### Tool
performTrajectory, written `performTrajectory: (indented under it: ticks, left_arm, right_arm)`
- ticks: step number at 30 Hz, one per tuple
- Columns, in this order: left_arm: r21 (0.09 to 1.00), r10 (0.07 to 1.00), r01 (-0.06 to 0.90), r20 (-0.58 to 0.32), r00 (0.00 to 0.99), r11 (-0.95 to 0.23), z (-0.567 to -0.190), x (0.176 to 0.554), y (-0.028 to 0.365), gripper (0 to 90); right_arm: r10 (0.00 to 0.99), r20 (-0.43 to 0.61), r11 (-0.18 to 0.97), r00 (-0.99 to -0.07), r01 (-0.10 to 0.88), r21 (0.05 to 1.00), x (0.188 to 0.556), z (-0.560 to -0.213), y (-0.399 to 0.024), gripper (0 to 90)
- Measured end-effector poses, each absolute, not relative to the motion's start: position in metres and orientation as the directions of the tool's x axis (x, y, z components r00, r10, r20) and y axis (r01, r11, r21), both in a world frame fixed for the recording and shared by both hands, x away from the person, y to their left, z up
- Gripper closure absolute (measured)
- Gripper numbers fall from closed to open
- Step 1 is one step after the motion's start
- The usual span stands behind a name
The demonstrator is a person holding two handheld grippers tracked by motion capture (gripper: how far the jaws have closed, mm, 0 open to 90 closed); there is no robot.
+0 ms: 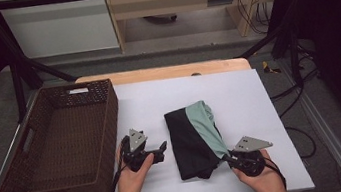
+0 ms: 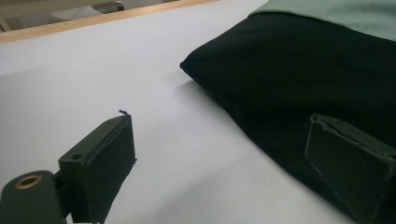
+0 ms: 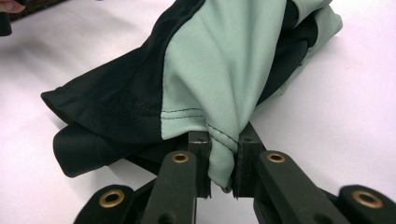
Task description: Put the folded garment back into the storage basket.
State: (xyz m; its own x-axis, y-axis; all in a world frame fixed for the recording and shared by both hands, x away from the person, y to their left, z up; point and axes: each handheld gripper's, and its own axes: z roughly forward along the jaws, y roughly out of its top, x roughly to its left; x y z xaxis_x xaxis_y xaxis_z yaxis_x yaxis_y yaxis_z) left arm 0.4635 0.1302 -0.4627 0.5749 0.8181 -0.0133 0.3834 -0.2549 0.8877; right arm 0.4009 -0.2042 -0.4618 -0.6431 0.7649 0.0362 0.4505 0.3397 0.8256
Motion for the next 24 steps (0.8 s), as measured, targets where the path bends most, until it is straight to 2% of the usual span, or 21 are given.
performTrajectory:
  ticks: [6, 13, 21, 24]
  left_arm:
    - [0.886, 0.816, 0.384, -0.011, 0.577, -0.259, -0.463, 0.463, 0.130, 8.0]
    - [0.885, 0.815, 0.385, -0.012, 0.580, -0.261, -0.464, 0.463, 0.129, 8.0]
    - [0.890, 0.822, 0.379, -0.007, 0.570, -0.255, -0.461, 0.463, 0.132, 8.1]
    - [0.888, 0.822, 0.381, -0.005, 0.569, -0.258, -0.462, 0.464, 0.132, 8.1]
  right_arm:
    - [0.767, 0.044, 0.337, -0.640, 0.461, 0.821, 0.402, -0.463, -0.205, 81.7]
    - [0.763, -0.002, 0.425, -0.646, 0.500, 0.755, 0.403, -0.477, -0.202, 79.0]
    - [0.767, 0.071, 0.384, -0.638, 0.545, 0.746, 0.402, -0.481, -0.214, 50.0]
    - [0.765, 0.059, 0.388, -0.641, 0.533, 0.752, 0.398, -0.486, -0.215, 45.5]
